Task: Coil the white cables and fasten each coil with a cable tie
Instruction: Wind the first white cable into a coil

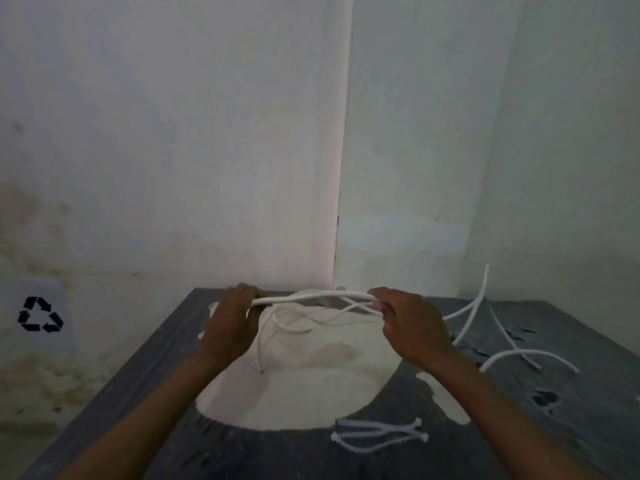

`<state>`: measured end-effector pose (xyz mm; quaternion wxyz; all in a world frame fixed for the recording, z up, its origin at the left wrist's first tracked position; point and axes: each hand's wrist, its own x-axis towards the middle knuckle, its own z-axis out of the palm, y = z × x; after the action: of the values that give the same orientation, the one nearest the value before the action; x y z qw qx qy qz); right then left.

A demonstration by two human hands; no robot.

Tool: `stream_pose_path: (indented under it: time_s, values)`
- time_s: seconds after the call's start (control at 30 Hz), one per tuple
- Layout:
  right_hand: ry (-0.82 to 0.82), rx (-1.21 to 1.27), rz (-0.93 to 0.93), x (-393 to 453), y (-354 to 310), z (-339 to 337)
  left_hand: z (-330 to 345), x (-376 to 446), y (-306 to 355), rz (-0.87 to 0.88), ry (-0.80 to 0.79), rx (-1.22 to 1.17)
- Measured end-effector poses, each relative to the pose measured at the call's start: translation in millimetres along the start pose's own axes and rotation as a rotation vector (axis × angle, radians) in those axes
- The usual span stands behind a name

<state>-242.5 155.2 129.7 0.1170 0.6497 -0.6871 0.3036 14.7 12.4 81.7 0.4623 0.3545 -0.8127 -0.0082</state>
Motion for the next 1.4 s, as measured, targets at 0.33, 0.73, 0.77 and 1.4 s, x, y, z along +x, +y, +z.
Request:
stream_pose_path:
  time_s: [0.33,0.73,0.77,1.4]
  values:
    - [0.285,-0.054,-0.100,24.8,-7.8,-71.9,-57.1,54.2,94.0,-0.700,-0.160,-1.116]
    - [0.201,0.248,-0.164,-15.3,-53.4,-33.4,-46.4,64.8,139.1,-0.781,0.331,-1.658]
    - [0.193,0.247,-0.159,-18.9,-58.4,-31.3,-45.7,66.1,140.7,-0.779,0.361,-1.672]
    - [0.248,-0.115,-0.063,-3.3,-51.5,-71.1,-49.3,42.7,171.1,-0.614,0.300,-1.809]
